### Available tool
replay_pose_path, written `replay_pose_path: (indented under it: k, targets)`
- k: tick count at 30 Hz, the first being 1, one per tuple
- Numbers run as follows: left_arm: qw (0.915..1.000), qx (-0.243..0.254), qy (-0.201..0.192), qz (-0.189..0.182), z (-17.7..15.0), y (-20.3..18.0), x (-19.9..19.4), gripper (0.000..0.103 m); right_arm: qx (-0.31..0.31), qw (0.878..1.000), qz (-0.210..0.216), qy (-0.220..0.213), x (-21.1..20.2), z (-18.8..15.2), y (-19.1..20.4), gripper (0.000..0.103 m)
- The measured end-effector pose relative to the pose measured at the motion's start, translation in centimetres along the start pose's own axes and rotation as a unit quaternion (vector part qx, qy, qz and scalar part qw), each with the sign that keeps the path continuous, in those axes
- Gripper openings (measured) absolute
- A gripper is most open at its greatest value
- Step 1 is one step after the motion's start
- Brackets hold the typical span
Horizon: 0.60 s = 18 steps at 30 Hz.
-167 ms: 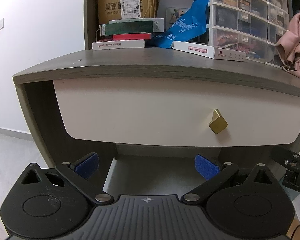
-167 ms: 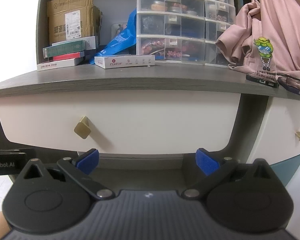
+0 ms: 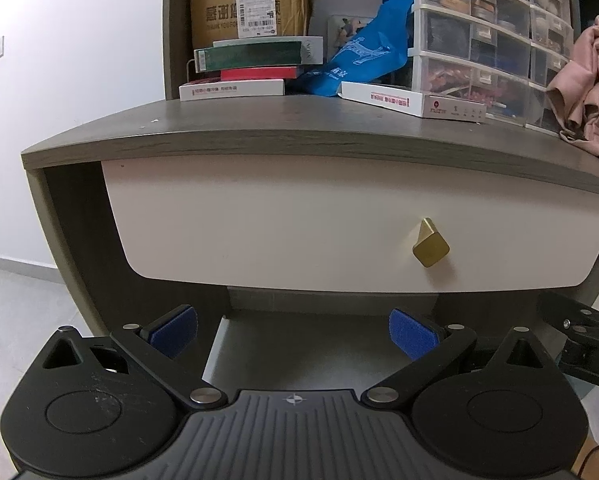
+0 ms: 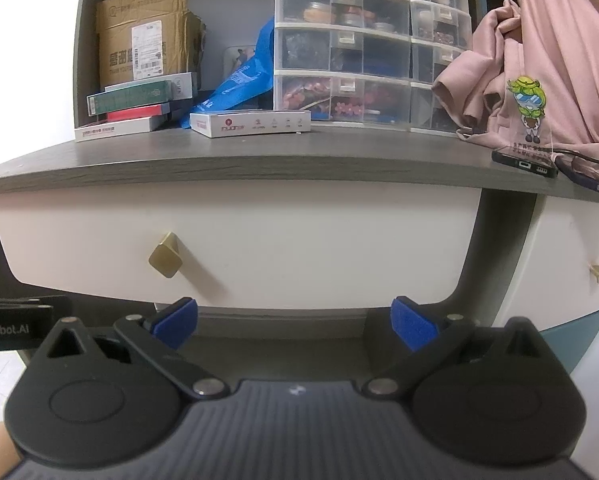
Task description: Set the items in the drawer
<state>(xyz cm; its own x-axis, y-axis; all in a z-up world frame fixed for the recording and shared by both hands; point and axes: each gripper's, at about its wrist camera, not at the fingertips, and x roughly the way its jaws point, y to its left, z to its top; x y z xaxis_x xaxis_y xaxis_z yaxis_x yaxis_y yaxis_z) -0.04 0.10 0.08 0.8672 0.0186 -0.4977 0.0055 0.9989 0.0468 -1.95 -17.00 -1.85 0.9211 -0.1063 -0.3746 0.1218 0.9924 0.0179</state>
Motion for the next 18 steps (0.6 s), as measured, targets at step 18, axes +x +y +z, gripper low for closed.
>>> replay_pose_path:
  k: [18]
  targets:
    - [0.9999,-0.004,-0.012,0.0,-0.37,-0.07,-0.04,0.103,0.003,1.0,0.0,0.004,-0.03,0.31,-0.07,0.103]
